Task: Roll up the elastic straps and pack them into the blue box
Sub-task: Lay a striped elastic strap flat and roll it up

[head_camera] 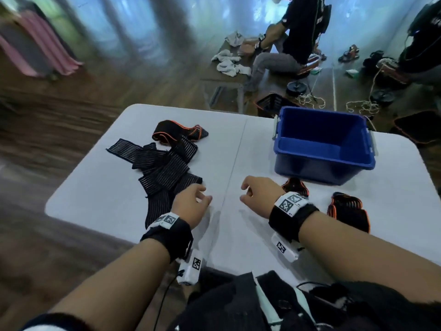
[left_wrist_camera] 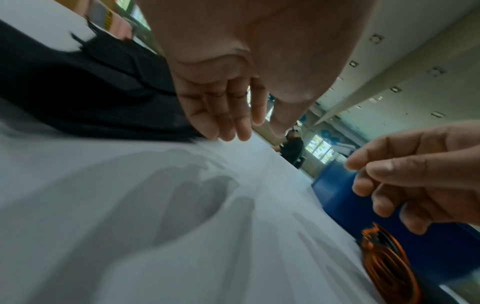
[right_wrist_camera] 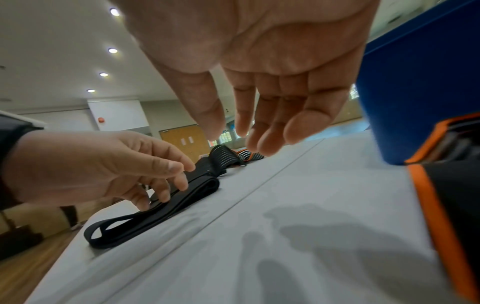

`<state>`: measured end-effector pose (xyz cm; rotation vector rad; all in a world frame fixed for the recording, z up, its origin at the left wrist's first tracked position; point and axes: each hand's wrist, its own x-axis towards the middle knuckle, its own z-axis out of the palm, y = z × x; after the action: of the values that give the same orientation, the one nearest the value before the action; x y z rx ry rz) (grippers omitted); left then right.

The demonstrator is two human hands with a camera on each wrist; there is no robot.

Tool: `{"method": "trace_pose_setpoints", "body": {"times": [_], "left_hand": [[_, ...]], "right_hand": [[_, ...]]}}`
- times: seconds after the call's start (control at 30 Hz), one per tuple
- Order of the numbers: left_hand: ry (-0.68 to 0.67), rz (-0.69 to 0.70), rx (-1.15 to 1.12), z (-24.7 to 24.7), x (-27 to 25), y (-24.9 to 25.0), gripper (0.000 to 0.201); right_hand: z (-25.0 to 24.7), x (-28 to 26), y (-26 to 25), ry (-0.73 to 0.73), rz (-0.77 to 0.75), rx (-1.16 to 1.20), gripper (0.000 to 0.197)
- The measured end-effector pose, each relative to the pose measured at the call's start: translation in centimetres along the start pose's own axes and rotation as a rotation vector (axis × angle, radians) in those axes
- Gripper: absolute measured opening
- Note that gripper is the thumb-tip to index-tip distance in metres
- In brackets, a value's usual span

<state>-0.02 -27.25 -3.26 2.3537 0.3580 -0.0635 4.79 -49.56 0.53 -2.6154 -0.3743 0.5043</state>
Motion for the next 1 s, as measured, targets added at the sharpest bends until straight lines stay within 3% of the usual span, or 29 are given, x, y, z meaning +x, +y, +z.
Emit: {"method": "trace_pose_setpoints", "body": {"times": [0.17, 0.3, 0.37, 0.6, 0.73, 1.0], "left_hand": [[0.113, -0.107, 0.191, -4.8, -0.9, -5.4, 0.029], [0.02, -0.313, 0.37, -6.5, -2.3, -8.4, 0.049], [-0.003, -0.352, 0.344, -7.0, -2.4, -9.3, 0.054], [0.091, -0.293, 0.031, -9.2, -2.3, -10.2, 0.033], [0.142, -0.188, -0.105, -10.6, -3.2, -9.6, 0.036], [0.129, -0.16, -0.292, -12.1, -4.6, -9.3, 0.039]], "right_hand": [[2.3, 2.7, -3.9, -0.05, -0.059, -0.011, 0.023], [3.6, 4.2, -6.7, -0.068, -0.103, -0.026, 0.023], [4.2, 4.8, -8.1, -0.077, -0.124, -0.03, 0.022], [5.7, 6.4, -12.4, -0.118, -0.195, -0.039, 0.012], [7.1, 7.4, -14.4, -0.144, -0.201, 0.041, 0.013], [9.2, 8.7, -18.3, -0.311, -0.054, 0.607, 0.02]]}}
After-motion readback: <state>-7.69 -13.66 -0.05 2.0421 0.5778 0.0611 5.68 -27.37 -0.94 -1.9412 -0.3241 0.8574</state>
